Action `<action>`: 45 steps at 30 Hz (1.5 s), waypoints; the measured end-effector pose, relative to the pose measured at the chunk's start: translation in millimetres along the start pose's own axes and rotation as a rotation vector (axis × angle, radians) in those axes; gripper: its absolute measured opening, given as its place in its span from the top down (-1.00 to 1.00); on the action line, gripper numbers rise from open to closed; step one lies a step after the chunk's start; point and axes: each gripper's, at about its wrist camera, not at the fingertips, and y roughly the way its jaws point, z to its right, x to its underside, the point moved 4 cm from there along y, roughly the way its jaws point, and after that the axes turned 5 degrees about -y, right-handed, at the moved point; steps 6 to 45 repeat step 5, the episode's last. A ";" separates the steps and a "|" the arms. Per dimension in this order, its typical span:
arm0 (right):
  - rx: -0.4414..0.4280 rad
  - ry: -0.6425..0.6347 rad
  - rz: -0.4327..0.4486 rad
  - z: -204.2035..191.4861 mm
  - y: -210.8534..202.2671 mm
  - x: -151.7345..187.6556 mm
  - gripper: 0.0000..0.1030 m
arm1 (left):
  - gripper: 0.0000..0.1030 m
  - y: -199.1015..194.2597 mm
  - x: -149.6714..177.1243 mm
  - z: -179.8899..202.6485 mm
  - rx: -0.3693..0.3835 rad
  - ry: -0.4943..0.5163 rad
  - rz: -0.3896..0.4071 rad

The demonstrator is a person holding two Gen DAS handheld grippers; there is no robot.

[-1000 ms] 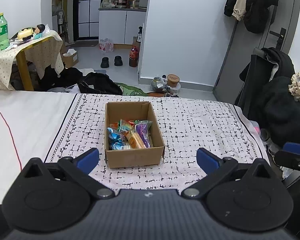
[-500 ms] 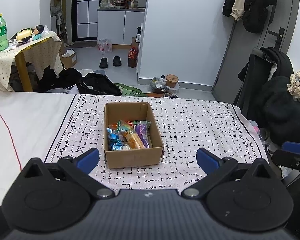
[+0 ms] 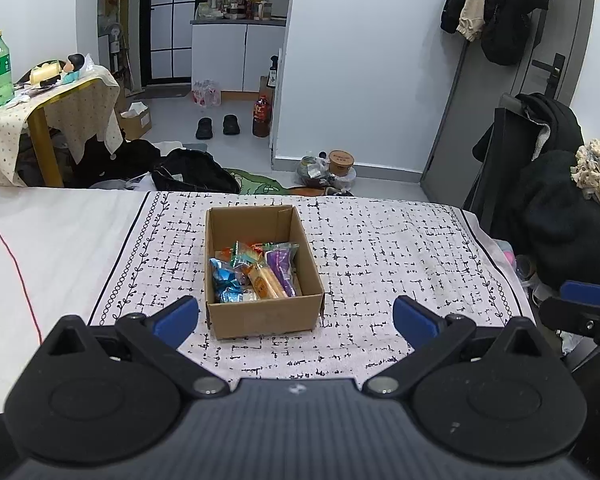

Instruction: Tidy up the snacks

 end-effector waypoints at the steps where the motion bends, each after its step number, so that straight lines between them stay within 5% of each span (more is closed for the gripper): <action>1: 0.001 -0.001 -0.001 -0.2 0.3 -0.2 -1.00 | -1.00 -0.3 -0.2 -0.2 0.001 -0.002 0.001; 45: 0.005 -0.002 -0.006 -1.0 0.6 0.1 -1.00 | -1.00 -0.6 -0.2 0.2 0.007 -0.009 0.005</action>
